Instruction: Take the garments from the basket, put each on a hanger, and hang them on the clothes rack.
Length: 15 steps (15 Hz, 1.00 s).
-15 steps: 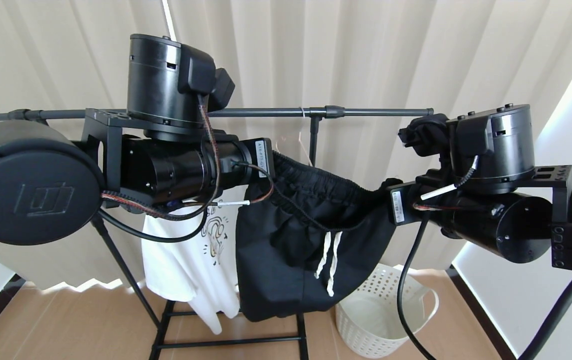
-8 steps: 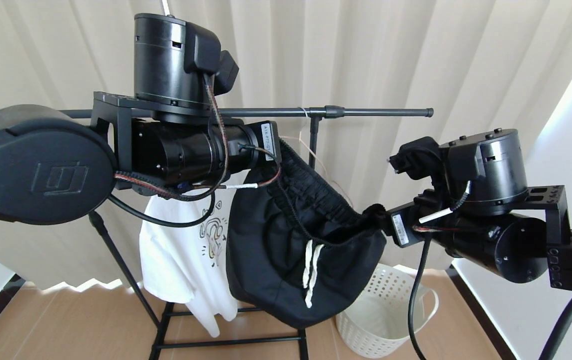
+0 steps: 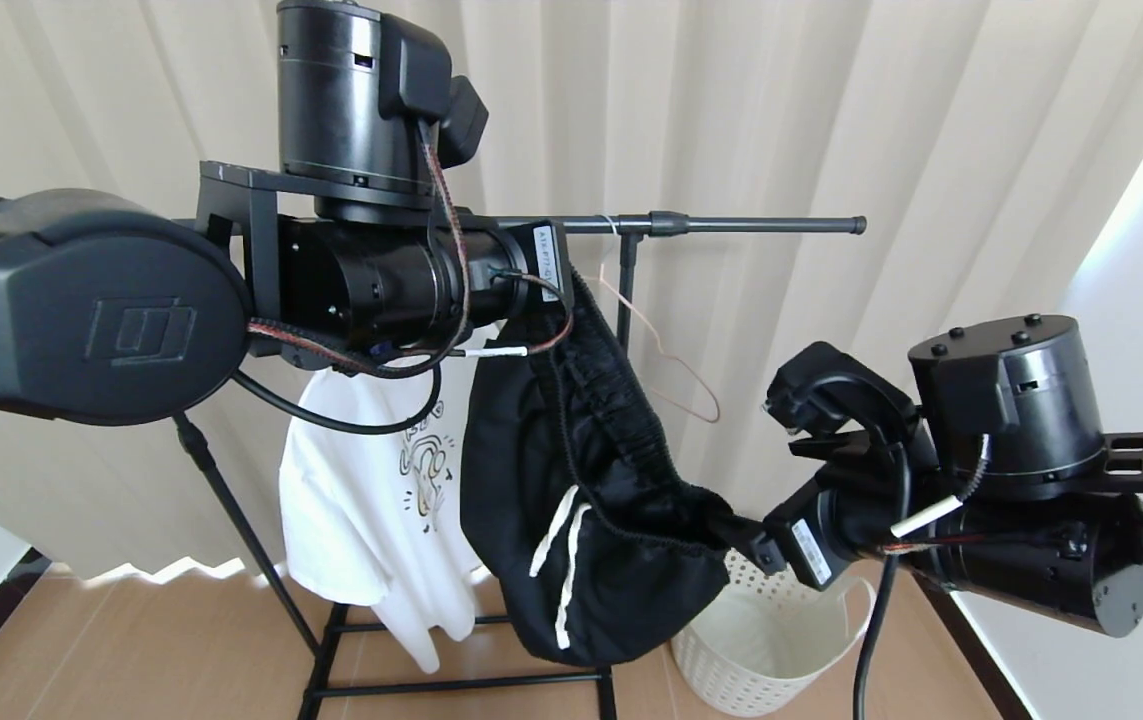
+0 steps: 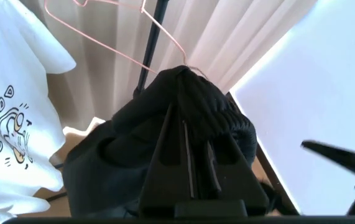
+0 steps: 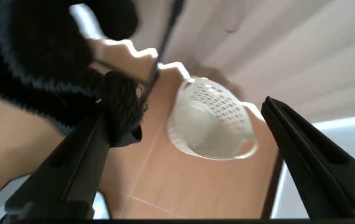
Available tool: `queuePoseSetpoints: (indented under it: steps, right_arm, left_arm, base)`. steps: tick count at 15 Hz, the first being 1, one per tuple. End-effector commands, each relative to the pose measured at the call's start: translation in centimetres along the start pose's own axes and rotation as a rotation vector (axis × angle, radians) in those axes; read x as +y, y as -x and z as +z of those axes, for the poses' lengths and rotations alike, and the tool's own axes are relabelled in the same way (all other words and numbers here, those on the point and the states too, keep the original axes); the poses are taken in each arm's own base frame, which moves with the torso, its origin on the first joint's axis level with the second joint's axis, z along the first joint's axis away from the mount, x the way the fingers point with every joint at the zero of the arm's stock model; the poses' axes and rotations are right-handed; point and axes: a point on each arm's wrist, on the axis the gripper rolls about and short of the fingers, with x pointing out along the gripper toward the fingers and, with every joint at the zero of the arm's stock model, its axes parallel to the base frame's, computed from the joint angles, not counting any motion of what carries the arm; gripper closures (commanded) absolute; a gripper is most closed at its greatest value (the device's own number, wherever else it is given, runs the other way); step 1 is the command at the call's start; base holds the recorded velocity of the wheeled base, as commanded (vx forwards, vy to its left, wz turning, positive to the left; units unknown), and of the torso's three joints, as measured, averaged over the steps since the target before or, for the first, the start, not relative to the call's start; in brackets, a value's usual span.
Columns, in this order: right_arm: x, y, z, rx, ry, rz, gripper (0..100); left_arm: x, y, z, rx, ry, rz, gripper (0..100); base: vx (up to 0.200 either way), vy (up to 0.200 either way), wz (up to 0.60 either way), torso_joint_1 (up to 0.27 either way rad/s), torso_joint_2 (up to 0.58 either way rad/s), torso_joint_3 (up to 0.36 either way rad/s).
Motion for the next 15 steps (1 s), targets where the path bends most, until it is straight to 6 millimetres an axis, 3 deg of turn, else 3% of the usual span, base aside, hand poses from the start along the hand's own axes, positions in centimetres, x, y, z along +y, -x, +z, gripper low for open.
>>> queuePoseSetpoints:
  steps: [1,4,15]
  right_arm:
    - [0.0,1.0,-0.4,-0.016,0.002,0.063,0]
    - [0.2,1.1,-0.8,-0.029,0.020,0.175,0]
    - [0.4,-1.4,0.0,-0.097,-0.030,0.163,0]
  left_arm:
    - [-0.1,0.0,0.2,-0.008,0.000,-0.004,100]
    - [-0.2,0.0,0.2,-0.008,-0.001,-0.007,100]
    - [-1.5,0.8,-0.2,0.005,-0.016,-0.046,100]
  base:
    - [0.000,0.000,0.00,0.000,0.00,0.000]
    - [0.000,0.000,0.00,0.000,0.00,0.000]
    - [0.000,0.000,0.00,0.000,0.00,0.000]
